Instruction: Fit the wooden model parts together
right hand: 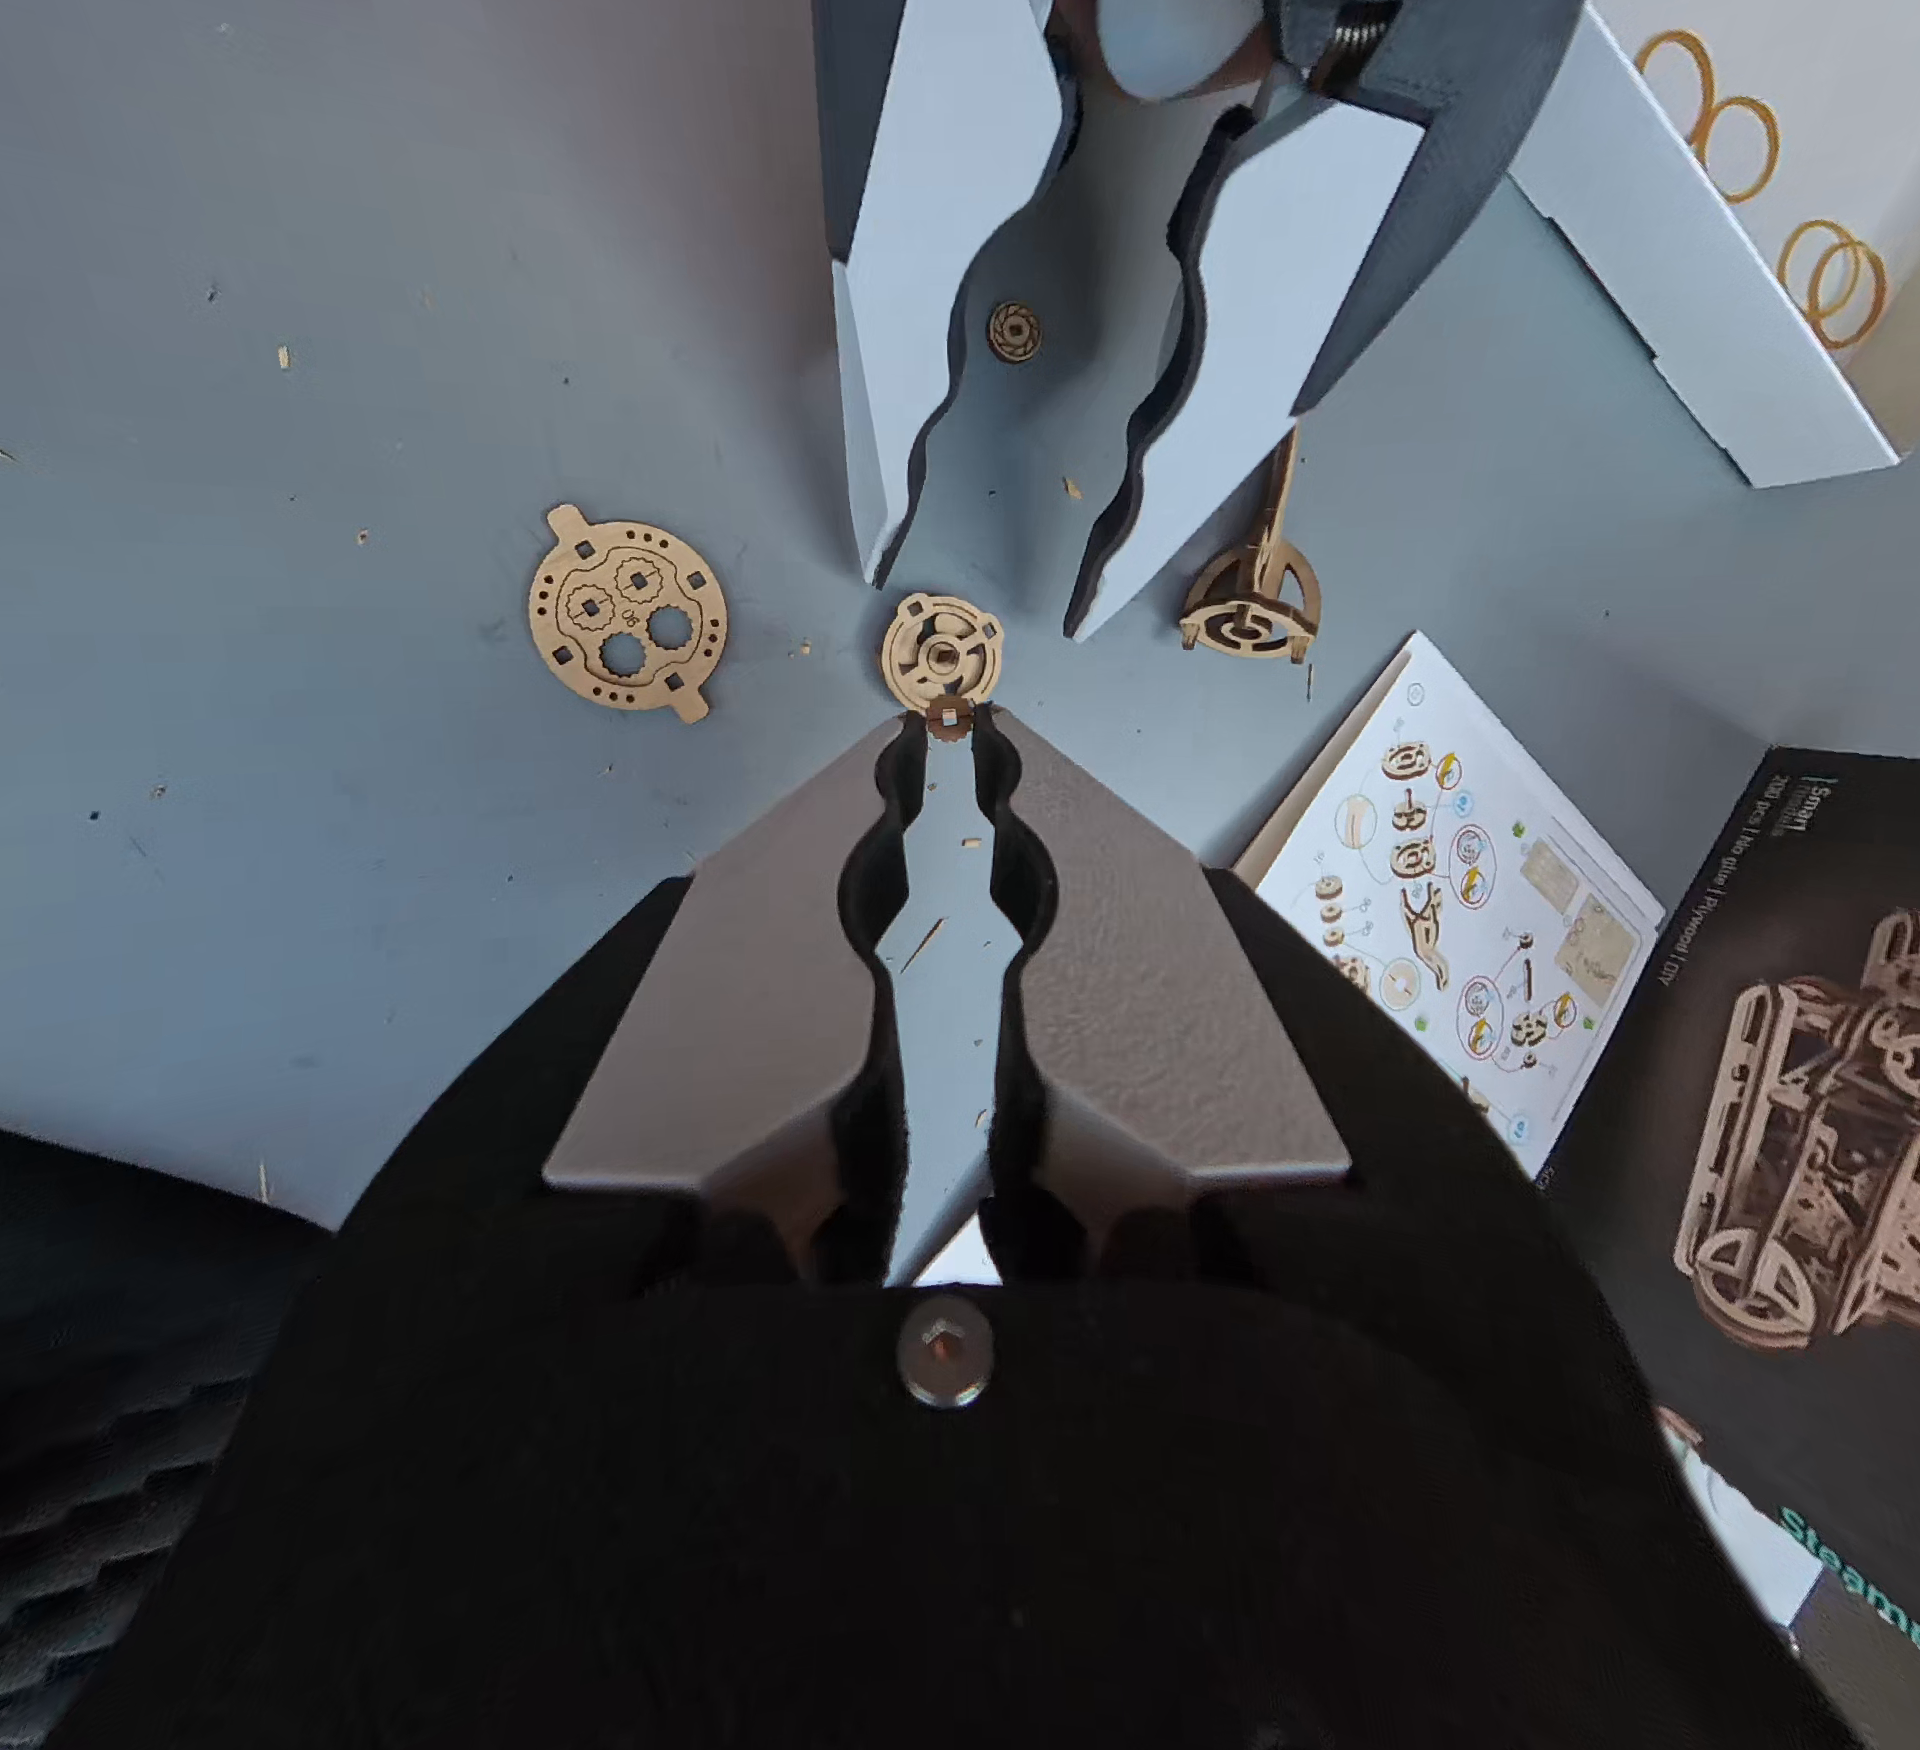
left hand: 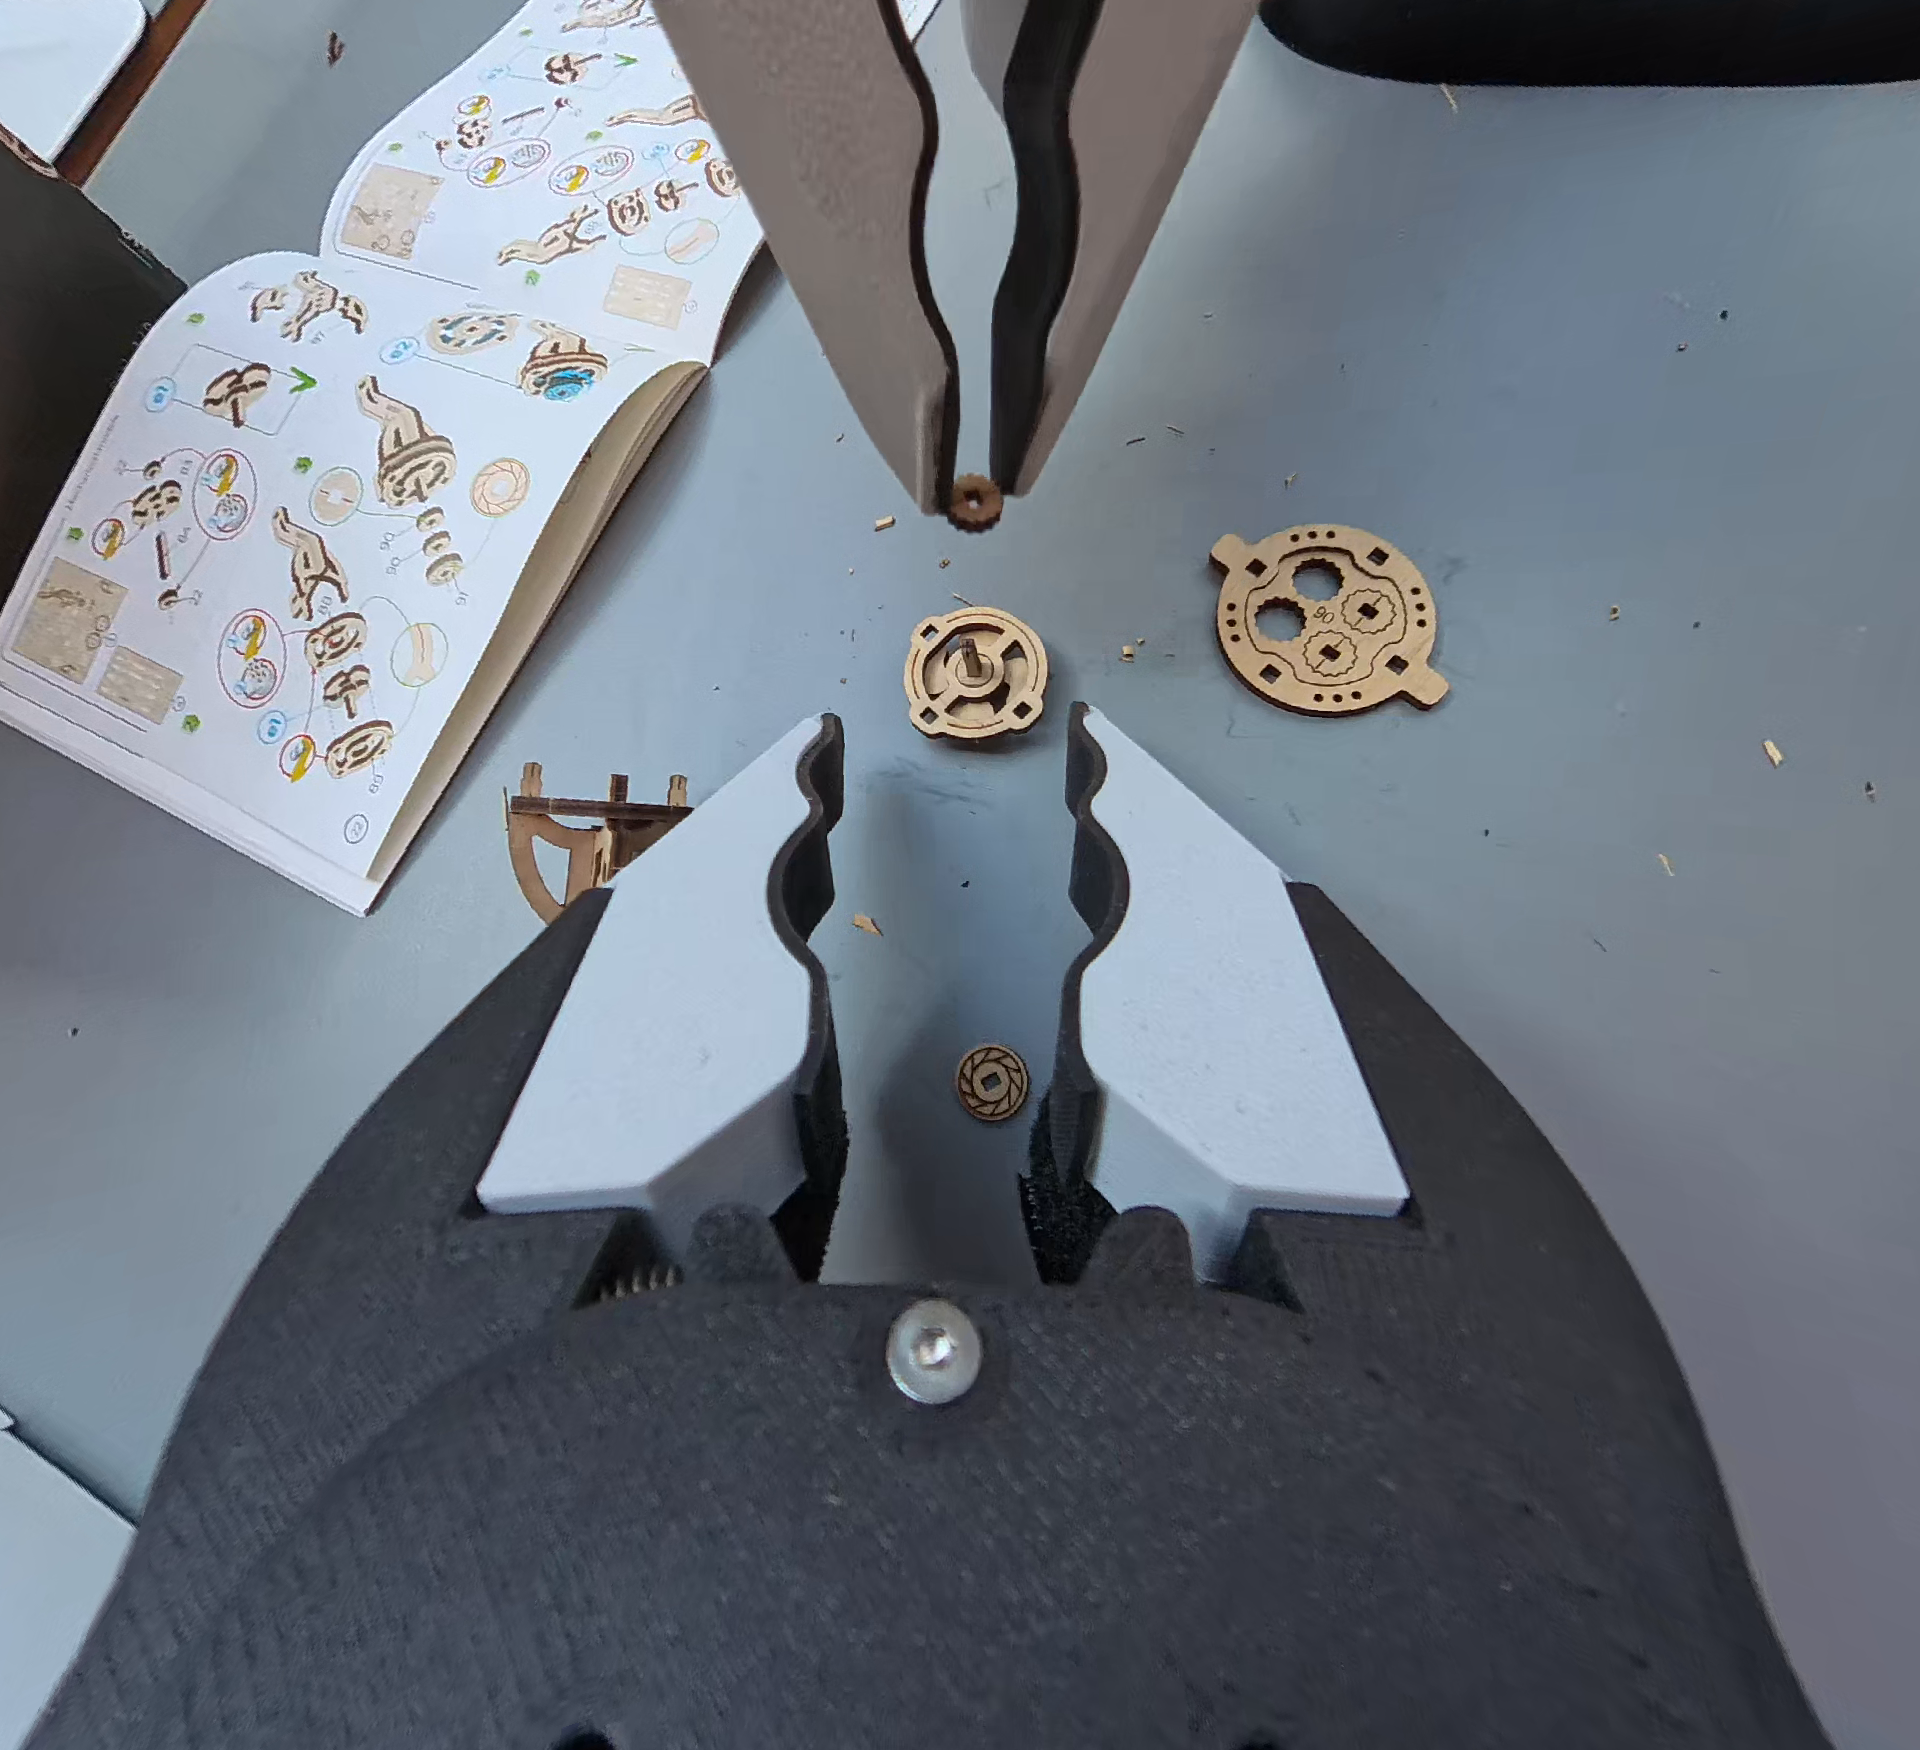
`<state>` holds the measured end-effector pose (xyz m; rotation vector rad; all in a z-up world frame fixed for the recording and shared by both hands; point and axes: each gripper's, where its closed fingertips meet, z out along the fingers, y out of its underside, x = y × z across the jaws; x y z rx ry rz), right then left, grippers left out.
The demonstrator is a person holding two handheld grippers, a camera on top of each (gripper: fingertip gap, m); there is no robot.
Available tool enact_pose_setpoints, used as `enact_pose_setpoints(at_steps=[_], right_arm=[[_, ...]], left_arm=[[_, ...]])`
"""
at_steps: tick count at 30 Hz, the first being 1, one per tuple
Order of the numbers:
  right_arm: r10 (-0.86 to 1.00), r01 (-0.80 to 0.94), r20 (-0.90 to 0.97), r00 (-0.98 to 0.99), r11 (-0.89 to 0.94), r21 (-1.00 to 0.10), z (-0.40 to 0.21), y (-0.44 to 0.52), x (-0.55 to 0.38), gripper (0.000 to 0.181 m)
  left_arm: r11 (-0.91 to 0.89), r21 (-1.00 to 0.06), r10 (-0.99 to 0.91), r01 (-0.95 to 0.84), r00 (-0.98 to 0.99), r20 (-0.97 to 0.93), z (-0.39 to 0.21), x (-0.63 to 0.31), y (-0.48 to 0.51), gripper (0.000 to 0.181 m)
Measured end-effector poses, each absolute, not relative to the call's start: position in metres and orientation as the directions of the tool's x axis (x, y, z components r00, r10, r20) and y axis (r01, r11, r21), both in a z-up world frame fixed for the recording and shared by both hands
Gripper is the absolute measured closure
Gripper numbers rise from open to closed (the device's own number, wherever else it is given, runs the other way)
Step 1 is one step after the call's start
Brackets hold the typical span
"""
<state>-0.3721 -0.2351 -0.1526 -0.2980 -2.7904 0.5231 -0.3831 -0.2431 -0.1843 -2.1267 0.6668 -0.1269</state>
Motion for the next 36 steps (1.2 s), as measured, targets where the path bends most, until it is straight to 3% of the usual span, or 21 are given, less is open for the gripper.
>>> enact_pose_setpoints(at_steps=[36], right_arm=[[0.369,0.293,0.114,-0.922,0.861,-0.415,-0.178,-0.243,-0.383,0.173]], left_arm=[[-0.489,-0.760,-0.531,-0.428,0.837,-0.130,-0.193,-0.376,-0.237,0.154]])
